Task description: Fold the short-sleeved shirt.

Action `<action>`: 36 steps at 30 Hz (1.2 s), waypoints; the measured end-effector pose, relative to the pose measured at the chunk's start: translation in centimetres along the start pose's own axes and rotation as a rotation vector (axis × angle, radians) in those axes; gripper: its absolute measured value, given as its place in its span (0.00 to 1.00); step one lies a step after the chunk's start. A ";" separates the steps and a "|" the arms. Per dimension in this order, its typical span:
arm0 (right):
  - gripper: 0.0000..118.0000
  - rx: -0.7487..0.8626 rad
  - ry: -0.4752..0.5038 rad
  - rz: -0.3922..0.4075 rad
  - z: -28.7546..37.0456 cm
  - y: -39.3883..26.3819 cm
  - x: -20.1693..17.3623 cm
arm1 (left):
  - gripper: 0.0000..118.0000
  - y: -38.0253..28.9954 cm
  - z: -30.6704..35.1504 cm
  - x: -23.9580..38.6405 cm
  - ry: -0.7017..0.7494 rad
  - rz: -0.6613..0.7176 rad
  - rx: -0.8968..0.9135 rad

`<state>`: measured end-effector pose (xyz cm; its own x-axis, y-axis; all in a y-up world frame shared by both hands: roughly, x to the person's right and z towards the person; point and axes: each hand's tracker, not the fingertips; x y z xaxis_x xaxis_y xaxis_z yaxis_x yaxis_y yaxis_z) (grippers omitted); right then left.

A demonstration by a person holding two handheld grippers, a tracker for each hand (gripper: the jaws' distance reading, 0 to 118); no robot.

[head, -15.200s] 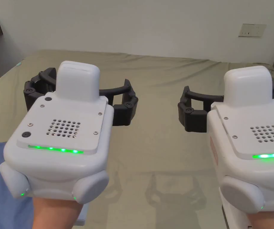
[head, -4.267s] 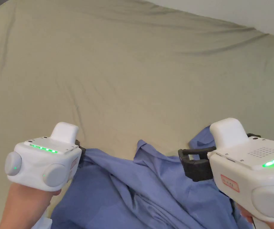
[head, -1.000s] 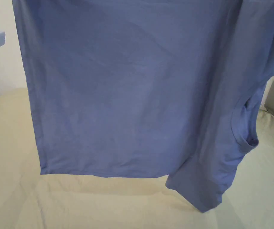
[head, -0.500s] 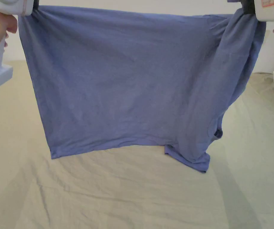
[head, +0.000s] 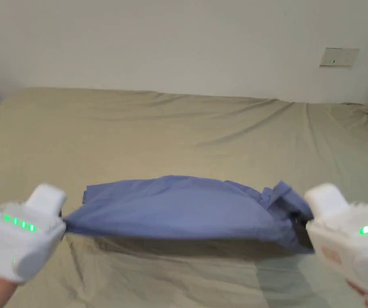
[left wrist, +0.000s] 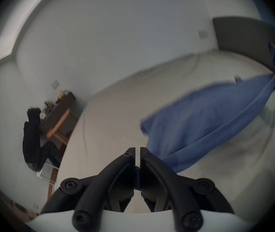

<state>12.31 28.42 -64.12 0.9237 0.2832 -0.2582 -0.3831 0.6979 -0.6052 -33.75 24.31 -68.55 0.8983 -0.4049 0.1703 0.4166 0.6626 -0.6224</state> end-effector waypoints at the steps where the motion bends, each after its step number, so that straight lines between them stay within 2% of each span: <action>1: 0.08 -0.034 0.016 -0.011 0.8 -2.3 -1.4 | 0.03 -2.7 0.7 0.9 -0.023 -0.009 -0.042; 6: 0.08 -0.252 0.102 -0.082 3.5 -12.4 -5.9 | 0.03 -14.0 3.7 3.9 -0.114 -0.096 -0.241; 11: 0.08 -0.439 0.162 -0.221 8.1 -19.0 -8.0 | 0.03 -20.3 9.5 5.4 -0.153 -0.202 -0.325; 12: 0.08 -0.455 0.148 -0.235 8.9 -19.8 -8.2 | 0.03 -21.0 10.3 5.3 -0.149 -0.209 -0.335; 14: 0.08 -0.505 0.188 -0.252 10.7 -21.4 -8.5 | 0.03 -22.3 11.9 4.9 -0.172 -0.188 -0.352; 20: 0.08 -0.589 0.213 -0.407 14.4 -24.1 -9.5 | 0.03 -23.9 14.4 4.9 -0.178 -0.178 -0.376; 22: 0.08 -0.597 0.222 -0.417 14.4 -24.9 -9.9 | 0.03 -24.2 14.4 4.9 -0.186 -0.144 -0.386; 24: 0.09 -0.561 0.204 -0.428 13.7 -25.1 -10.1 | 0.03 -24.2 14.0 4.9 -0.185 -0.118 -0.380; 25: 0.14 -0.549 0.159 -0.437 13.3 -24.9 -10.0 | 0.03 -23.9 13.8 4.9 -0.180 -0.098 -0.371; 26: 0.29 -0.534 0.120 -0.441 13.1 -24.3 -9.6 | 0.09 -23.5 13.7 4.8 -0.180 -0.059 -0.350; 27: 0.65 -0.499 0.109 -0.446 13.1 -23.7 -9.2 | 0.31 -22.9 13.7 4.6 -0.190 -0.020 -0.330; 28: 0.84 -0.452 0.104 -0.441 13.2 -22.9 -8.6 | 0.56 -22.0 13.7 4.1 -0.200 0.024 -0.308; 29: 0.91 -0.386 0.112 -0.445 13.6 -21.6 -7.9 | 0.79 -21.1 13.8 3.7 -0.209 0.066 -0.277; 30: 0.91 -0.330 0.095 -0.437 14.1 -20.2 -7.2 | 0.97 -19.8 14.2 3.5 -0.211 0.101 -0.230; 36: 0.91 0.093 -0.043 -0.285 17.9 -8.1 -5.1 | 0.98 -9.7 17.7 0.8 -0.180 0.305 0.140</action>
<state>10.83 33.09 -44.41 0.9941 0.0937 -0.0545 -0.1080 0.8099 -0.5766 -34.54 28.75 -48.83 0.9890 -0.0669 0.1322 0.1300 0.8204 -0.5569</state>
